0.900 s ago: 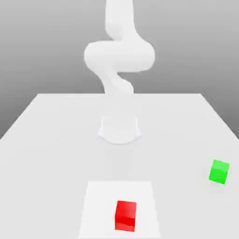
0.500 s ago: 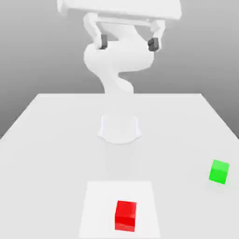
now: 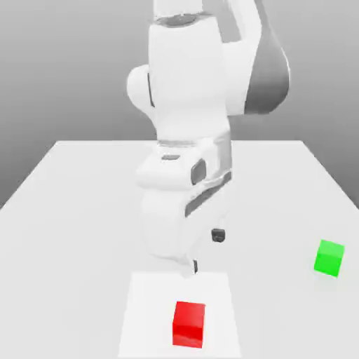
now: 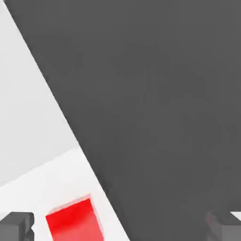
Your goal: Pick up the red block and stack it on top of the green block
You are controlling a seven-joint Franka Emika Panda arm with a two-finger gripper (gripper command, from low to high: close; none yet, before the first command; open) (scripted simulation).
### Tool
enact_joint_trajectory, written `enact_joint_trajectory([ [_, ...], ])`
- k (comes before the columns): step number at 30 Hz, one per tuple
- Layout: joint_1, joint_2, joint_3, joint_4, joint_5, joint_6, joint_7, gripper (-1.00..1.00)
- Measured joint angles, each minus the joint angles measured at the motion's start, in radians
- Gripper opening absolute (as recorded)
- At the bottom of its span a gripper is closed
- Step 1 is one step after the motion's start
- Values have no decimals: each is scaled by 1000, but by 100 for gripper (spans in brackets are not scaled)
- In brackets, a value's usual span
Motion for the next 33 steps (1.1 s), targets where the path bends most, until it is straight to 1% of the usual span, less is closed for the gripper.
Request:
enact_joint_trajectory([
  [6, -19, 156, 17, -37, -32, 80, -196, 0],
  [10, -74, 294, 87, -19, 37, 189, -269, 0],
  [11, -86, 328, 105, -13, 60, 215, -287, -100],
  [18, -91, 335, 110, -12, 63, 219, -290, -100],
  [23, -49, 179, 48, -40, -42, 95, -210, -100],
  [26, 7, 140, 79, -55, -47, 66, -126, -100],
  [33, 164, 82, 193, -91, -48, 41, 115, -100],
])
